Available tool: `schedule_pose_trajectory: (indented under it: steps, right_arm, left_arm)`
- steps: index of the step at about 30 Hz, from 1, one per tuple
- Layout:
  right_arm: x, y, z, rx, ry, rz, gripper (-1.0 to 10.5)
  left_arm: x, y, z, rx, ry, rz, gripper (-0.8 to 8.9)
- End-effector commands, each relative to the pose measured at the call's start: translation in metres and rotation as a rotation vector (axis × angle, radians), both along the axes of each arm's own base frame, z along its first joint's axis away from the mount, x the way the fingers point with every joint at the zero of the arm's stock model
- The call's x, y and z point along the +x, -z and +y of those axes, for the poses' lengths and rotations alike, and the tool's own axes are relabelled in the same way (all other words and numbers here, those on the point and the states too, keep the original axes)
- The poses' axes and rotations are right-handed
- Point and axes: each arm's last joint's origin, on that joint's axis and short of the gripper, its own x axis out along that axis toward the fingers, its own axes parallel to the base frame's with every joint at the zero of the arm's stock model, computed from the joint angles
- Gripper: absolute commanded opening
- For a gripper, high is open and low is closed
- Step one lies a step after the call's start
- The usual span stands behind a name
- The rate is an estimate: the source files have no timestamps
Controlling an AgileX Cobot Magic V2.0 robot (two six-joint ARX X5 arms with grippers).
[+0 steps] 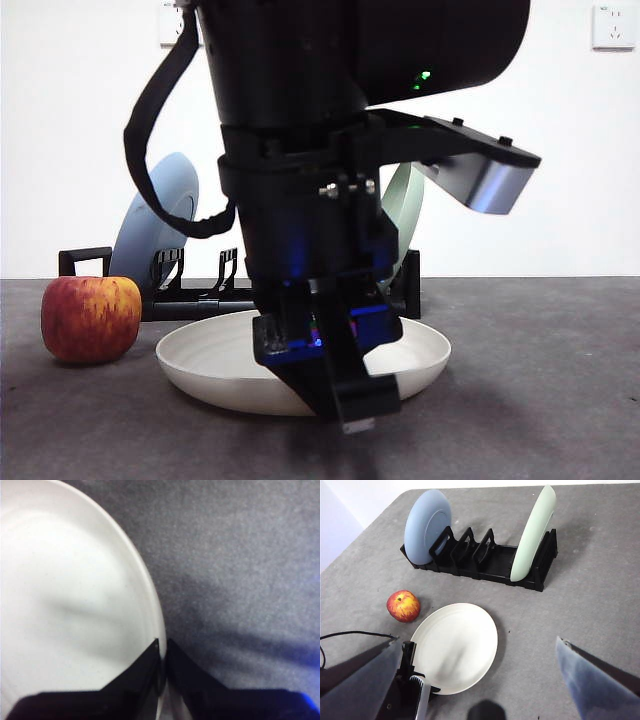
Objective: Take the yellow plate from the plate rack,put the plate on the table,take the apple from the table,put the apple in the plate
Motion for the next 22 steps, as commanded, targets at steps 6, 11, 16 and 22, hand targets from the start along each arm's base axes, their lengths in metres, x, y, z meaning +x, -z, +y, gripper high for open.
schedule_pose_trajectory:
  steps: [6,11,16,22]
  right_arm:
    - [0.001,-0.001,0.0,-0.003,-0.007,-0.005,5.3]
    - [0.002,0.0,0.0,-0.003,-0.007,-0.001,5.3]
    - [0.003,0.0,0.0,-0.002,-0.008,0.0,5.3]
    - [0.006,0.0,0.001,0.027,-0.048,0.007,5.3]
  left_arm:
    - [-0.001,0.004,0.002,-0.042,-0.057,0.083,1.93]
    - [-0.002,-0.017,0.004,-0.082,-0.066,0.07,1.93]
    - [-0.006,-0.063,0.012,-0.188,-0.121,0.05,1.93]
    - [-0.018,-0.143,0.051,-0.442,-0.214,-0.01,1.92]
